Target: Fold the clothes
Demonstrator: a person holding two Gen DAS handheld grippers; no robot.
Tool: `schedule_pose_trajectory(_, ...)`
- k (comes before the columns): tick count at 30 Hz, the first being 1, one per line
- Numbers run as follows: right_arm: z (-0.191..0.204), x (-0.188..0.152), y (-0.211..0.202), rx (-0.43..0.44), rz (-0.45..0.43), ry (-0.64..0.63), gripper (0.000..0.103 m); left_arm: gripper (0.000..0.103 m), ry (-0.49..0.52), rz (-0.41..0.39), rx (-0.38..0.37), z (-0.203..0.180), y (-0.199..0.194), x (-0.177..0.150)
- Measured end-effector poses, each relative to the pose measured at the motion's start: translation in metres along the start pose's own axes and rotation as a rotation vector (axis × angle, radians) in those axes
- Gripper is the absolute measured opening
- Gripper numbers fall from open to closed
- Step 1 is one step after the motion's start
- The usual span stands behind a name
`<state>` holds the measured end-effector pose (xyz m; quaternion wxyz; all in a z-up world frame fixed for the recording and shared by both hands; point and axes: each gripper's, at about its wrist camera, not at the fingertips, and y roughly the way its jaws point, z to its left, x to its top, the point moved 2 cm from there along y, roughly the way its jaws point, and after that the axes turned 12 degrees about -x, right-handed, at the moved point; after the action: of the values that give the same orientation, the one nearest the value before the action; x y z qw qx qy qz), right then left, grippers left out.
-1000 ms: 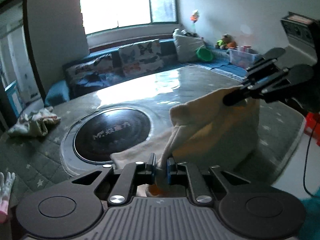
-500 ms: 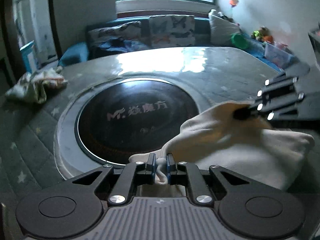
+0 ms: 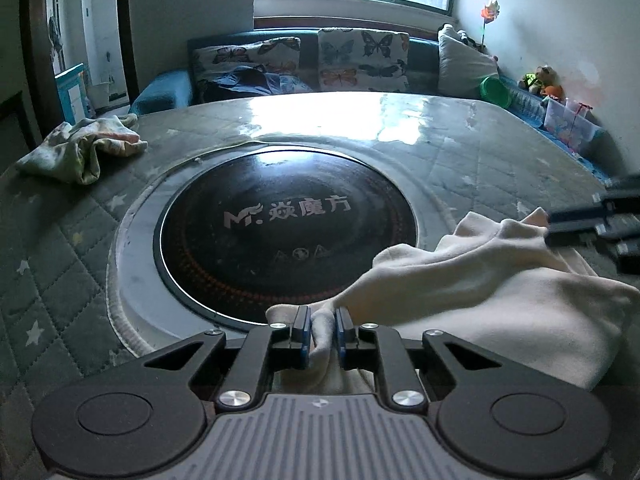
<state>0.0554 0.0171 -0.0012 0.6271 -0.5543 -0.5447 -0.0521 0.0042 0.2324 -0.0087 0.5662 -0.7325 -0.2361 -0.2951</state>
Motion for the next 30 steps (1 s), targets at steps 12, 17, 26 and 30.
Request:
schedule_pose_trajectory(12,-0.014,-0.035,-0.005,-0.052,0.062,0.093,0.018,0.021,0.006,-0.003,0.026,0.001,0.013,0.012)
schedule_pose_trajectory(17,-0.001,-0.011,-0.002,0.029,0.017,0.082,0.018,0.024,0.006,0.001,0.036,0.001,0.014,0.015)
schedule_pose_trajectory(26,0.011,-0.003,0.036,0.044,0.039,0.124,0.017,0.035,-0.001,-0.003,0.072,0.009,0.014,0.018)
schedule_pose_trajectory(30,0.004,-0.003,0.035,0.016,0.039,0.171,0.017,0.035,-0.018,-0.011,0.092,0.012,0.01,0.02)
